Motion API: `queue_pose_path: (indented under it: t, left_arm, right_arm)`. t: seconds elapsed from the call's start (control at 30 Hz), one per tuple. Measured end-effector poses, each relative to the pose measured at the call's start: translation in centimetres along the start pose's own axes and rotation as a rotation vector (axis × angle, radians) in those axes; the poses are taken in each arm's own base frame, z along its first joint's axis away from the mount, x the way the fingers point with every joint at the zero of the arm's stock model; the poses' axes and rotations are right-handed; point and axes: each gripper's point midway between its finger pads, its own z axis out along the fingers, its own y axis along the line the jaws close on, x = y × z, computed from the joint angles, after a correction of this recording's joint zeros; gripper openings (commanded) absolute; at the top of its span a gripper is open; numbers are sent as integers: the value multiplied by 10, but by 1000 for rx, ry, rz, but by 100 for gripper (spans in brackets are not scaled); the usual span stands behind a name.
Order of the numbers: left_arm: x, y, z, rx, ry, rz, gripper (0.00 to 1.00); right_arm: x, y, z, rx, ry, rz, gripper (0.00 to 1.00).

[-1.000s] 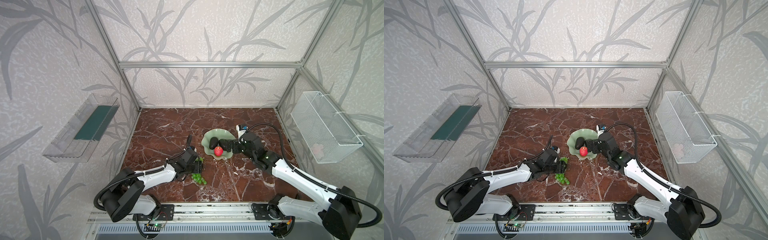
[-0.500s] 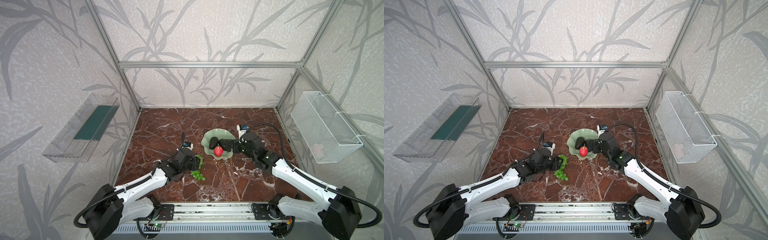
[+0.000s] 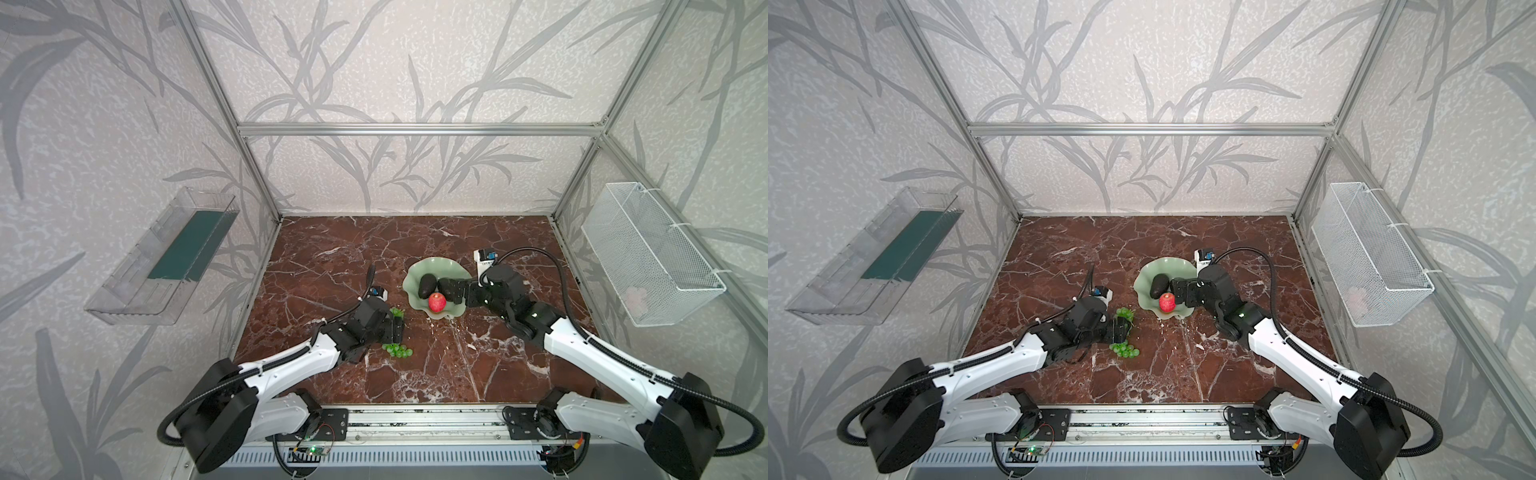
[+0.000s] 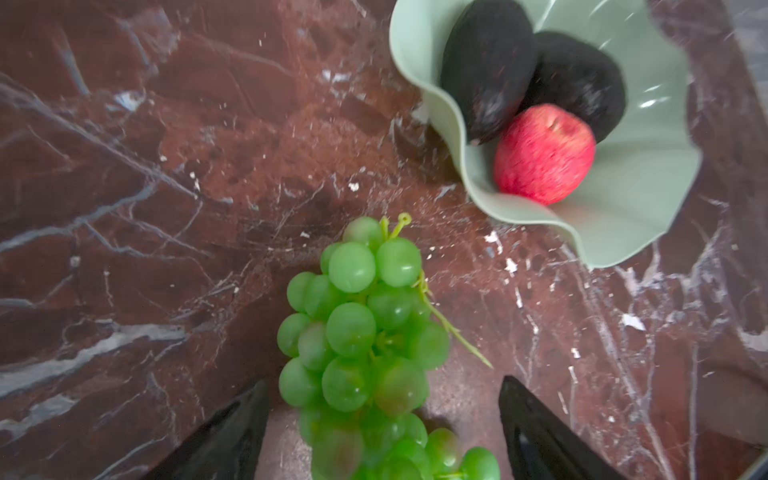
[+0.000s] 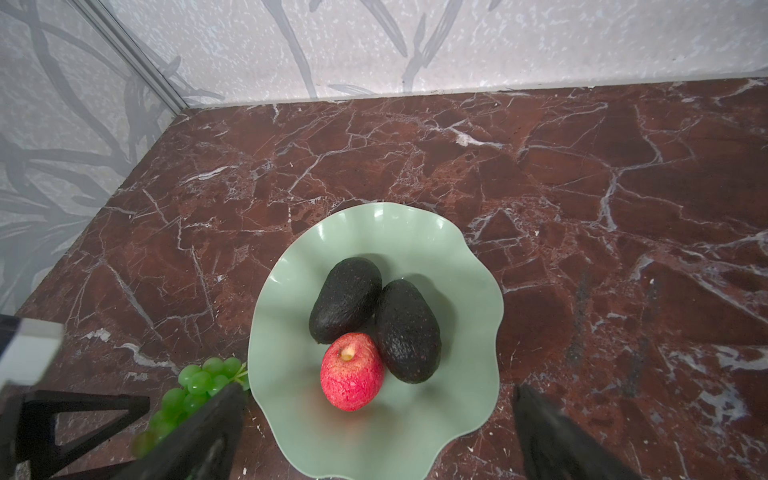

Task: Place and organize the fake fruits in the fruit bowl
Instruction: 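Lower the left gripper onto the green grapes and close on them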

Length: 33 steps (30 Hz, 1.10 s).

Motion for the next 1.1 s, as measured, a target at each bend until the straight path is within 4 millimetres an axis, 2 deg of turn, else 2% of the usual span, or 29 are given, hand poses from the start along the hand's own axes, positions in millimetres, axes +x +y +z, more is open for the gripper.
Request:
queue_pose_path:
  t: [0.13,0.3,0.47,0.63,0.8,0.93,1.1]
  left_arm:
    - [12,5,16,-33,62,-1,86]
    - [7,-1,27,-34,75,-13,74]
    - [4,-3,28,-29,64,-21,65]
    - [-1,-5,24,-21,48,-20,54]
    - [-7,-7,17,-14,22,-20,46]
    - [-14,-8,9,-10,-11,-21,41]
    - [-25,-9,-7,11,-75,-27,39]
  right_arm:
    - [-2,0,-4,-4,-12,3,99]
    - [-2,-2,-7,-2,-18,6,100]
    - [-2,-4,-6,2,-17,8,99]
    - [-3,-6,-6,3,-18,12,99]
    - [-3,-6,-6,-1,-16,14,99]
    - [-3,-6,-6,-2,-16,17,99]
    - [-3,-6,-6,-3,-16,19,100]
